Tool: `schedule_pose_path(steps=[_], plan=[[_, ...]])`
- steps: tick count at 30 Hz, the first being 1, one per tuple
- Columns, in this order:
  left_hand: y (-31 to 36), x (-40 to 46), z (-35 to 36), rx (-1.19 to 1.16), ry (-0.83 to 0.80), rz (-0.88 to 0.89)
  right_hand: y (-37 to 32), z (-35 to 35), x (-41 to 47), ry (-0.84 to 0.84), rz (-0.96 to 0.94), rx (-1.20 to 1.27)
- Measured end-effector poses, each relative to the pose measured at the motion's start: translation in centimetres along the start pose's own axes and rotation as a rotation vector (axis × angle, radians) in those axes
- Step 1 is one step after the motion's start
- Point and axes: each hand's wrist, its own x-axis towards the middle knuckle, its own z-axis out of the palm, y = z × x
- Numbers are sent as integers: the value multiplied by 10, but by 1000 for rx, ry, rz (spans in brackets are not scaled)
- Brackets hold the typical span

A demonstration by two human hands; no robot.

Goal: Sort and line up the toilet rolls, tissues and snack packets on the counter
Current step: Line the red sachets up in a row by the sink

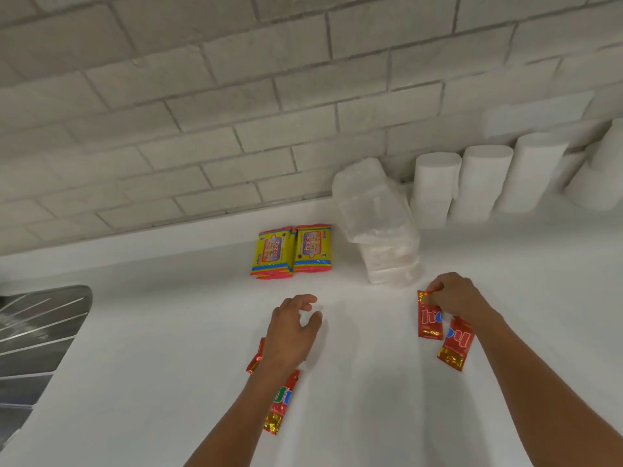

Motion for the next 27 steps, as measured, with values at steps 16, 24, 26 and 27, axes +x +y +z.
schedule_pose_path(steps=[16,24,26,27], plan=[[-18,-9,-43,-170,-223,65,-136,62,-89,-183,-165,772],[-72,4,-97,-198,-105,-18,-221,117,-105,-207,-255,848],[-88,12,-113,-266,-67,-34,-235,126,-106,-193,-269,857],[-98,17,-123,-296,-38,-42,-242,131,-106,-184,-269,847]])
